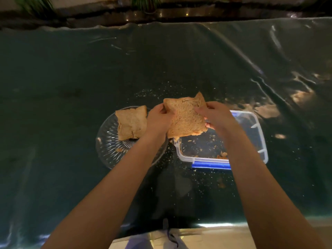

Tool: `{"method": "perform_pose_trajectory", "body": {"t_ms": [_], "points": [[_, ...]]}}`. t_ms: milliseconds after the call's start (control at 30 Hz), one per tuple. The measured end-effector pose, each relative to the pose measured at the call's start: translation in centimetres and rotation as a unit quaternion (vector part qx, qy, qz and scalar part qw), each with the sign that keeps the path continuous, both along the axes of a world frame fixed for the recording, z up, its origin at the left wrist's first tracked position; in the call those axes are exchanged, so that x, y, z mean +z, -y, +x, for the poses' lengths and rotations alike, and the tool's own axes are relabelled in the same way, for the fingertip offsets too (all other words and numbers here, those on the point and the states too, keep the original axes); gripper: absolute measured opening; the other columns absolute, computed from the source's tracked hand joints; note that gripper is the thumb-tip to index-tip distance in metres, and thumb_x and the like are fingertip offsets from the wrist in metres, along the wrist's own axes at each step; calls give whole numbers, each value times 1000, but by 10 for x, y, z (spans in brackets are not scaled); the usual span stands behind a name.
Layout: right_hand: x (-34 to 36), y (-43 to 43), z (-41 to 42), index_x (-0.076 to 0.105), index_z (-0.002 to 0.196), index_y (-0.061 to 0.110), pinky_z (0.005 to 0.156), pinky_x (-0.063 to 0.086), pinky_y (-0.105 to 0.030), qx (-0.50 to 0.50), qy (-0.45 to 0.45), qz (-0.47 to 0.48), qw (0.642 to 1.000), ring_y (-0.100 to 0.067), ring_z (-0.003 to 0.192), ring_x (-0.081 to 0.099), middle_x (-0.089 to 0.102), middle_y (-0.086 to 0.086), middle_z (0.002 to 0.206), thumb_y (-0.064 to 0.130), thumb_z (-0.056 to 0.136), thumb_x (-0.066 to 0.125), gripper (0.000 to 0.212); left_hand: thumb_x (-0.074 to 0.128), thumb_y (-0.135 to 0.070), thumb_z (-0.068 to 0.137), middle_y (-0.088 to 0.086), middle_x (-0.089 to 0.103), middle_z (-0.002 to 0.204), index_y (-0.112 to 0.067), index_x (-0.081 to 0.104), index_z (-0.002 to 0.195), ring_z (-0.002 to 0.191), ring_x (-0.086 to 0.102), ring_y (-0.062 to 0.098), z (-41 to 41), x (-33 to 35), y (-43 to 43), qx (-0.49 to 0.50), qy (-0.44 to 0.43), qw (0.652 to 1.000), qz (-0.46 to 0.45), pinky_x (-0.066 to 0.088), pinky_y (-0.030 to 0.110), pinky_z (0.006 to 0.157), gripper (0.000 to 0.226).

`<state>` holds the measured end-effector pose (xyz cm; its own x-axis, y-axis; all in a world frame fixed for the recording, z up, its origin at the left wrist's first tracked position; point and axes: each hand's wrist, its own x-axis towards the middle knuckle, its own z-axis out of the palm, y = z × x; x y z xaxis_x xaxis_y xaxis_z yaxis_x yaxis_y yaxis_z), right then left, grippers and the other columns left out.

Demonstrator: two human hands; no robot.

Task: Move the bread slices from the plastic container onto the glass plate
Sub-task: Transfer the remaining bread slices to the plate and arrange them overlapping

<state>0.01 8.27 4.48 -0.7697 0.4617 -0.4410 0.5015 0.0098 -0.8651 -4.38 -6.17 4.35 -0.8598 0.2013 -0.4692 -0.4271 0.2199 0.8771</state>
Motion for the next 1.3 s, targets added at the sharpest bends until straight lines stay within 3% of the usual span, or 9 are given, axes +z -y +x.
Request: {"method": "perform_pose_trajectory", "body": {"t_ms": [233, 433, 500, 600, 800, 1000, 1300], "points": [[-8, 61, -32, 51, 124, 10, 86, 48, -34, 40, -11, 7, 999, -23, 108, 56, 57, -6, 123, 26, 82, 64, 46, 57, -17, 92, 3, 54, 137, -17, 46, 139, 124, 51, 28, -19, -3, 62, 76, 30, 996, -18, 43, 53, 103, 48], [-22, 103, -56, 49, 127, 13, 84, 47, -31, 74, 6, 7, 997, -19, 107, 55, 55, -5, 128, 28, 83, 62, 48, 58, -9, 89, 6, 60, 129, -12, 54, 129, 119, 56, 25, -32, -15, 106, 118, 31, 993, -7, 46, 45, 103, 40], [-28, 117, -60, 48, 127, 12, 85, 49, -31, 77, 12, 7, 997, -20, 107, 56, 55, -5, 127, 26, 84, 62, 48, 57, -8, 90, 5, 60, 128, -13, 55, 129, 118, 56, 24, -37, -20, 118, 122, 39, 992, -6, 46, 43, 102, 40], [-40, 132, -65, 50, 124, 9, 73, 49, -29, 74, 10, -17, 997, -19, 96, 59, 59, -6, 119, 20, 83, 62, 43, 54, -8, 91, 5, 60, 129, -14, 55, 130, 120, 55, 25, -44, -29, 131, 116, 58, 992, 0, 46, 46, 102, 40], [-64, 146, -74, 52, 124, 8, 82, 49, -33, 46, 25, -21, 998, -20, 100, 58, 60, -6, 117, 19, 83, 61, 43, 48, -4, 91, 5, 56, 135, -15, 52, 135, 126, 50, 25, -54, -48, 139, 103, 40, 993, -41, 41, 49, 107, 45], [-81, 152, -82, 53, 121, 11, 82, 46, -31, 34, 26, 28, 999, -18, 100, 56, 59, -3, 114, 21, 84, 60, 39, 45, -1, 92, 1, 56, 136, -17, 50, 136, 128, 49, 20, -60, -65, 136, 85, -3, 992, -89, 40, 41, 107, 48], [-98, 151, -85, 54, 115, 7, 61, 35, -10, 64, -5, 162, 985, -7, 81, 49, 53, 4, 97, 19, 85, 60, 34, 46, -6, 92, 2, 53, 140, -16, 44, 141, 130, 48, 19, -65, -82, 132, 58, -53, 983, -165, 40, 37, 110, 50]]}}
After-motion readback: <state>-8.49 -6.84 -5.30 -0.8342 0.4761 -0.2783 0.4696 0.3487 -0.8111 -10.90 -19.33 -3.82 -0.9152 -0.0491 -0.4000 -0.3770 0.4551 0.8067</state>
